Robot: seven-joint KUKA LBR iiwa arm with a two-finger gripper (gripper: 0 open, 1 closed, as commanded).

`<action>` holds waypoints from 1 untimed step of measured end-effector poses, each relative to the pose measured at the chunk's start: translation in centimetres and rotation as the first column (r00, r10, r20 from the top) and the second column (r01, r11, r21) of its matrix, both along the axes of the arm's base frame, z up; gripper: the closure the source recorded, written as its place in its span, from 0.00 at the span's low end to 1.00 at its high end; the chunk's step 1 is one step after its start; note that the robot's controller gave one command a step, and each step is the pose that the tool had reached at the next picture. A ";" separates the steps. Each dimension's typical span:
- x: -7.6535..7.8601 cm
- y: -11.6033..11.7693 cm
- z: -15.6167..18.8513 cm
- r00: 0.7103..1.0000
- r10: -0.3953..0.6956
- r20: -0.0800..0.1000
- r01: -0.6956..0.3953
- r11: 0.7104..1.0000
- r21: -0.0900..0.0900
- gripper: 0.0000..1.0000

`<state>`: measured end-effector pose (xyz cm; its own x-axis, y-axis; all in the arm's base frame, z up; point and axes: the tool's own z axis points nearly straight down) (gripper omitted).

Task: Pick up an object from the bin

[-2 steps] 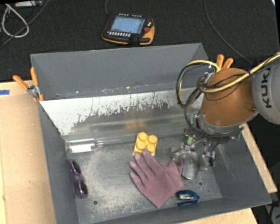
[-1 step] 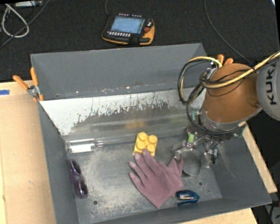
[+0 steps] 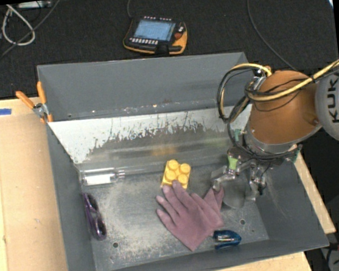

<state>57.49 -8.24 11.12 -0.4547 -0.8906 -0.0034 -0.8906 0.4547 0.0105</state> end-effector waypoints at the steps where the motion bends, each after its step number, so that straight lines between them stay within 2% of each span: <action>1: 0.0 0.0 2.3 1.000 -0.001 -0.001 0.001 1.000 0.001 1.00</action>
Offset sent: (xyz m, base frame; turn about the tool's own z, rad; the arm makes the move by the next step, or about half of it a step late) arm -0.0004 0.0003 0.0598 0.0005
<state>57.46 -8.19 13.40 -0.4558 -0.8901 -0.0033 -0.8900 0.4558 0.0118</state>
